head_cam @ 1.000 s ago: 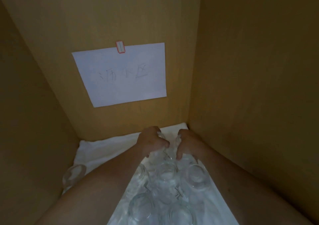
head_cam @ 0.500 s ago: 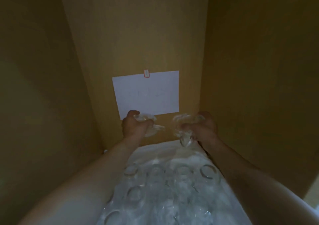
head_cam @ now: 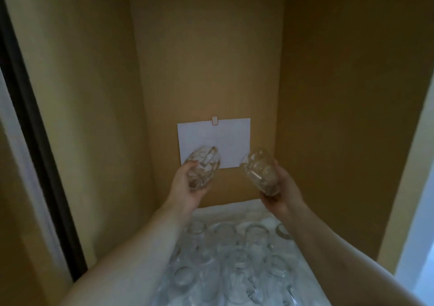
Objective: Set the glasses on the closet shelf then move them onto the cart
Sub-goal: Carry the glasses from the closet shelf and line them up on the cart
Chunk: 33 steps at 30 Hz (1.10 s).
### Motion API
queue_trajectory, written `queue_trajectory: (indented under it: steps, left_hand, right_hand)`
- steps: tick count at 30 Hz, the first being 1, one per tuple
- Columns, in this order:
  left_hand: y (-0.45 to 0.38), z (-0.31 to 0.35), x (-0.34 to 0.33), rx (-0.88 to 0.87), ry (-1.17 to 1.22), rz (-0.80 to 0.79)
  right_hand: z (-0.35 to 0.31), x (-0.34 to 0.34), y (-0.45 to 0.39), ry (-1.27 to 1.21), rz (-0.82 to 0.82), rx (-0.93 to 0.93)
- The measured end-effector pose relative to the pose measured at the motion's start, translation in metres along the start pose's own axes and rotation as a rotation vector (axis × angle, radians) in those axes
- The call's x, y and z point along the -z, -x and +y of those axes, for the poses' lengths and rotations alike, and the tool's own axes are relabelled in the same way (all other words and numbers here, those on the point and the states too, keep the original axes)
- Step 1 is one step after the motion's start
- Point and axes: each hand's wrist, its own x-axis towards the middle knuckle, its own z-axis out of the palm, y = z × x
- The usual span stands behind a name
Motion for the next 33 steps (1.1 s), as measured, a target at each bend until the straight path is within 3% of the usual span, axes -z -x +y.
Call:
queue_trajectory:
  steps: [16,23,33]
  left_hand:
    - [0.082,0.001,-0.01,0.091,0.092,-0.17]
    - [0.096,-0.006,-0.007,0.128,0.111,-0.162]
    - [0.134,-0.027,0.013,0.238,0.072,-0.274]
  right_hand:
    - [0.003,-0.006,0.088,-0.229,-0.181,-0.017]
    - [0.006,0.007,0.112,-0.085,-0.121,0.025]
    - [0.015,0.038,0.154,-0.044,-0.243,-0.006]
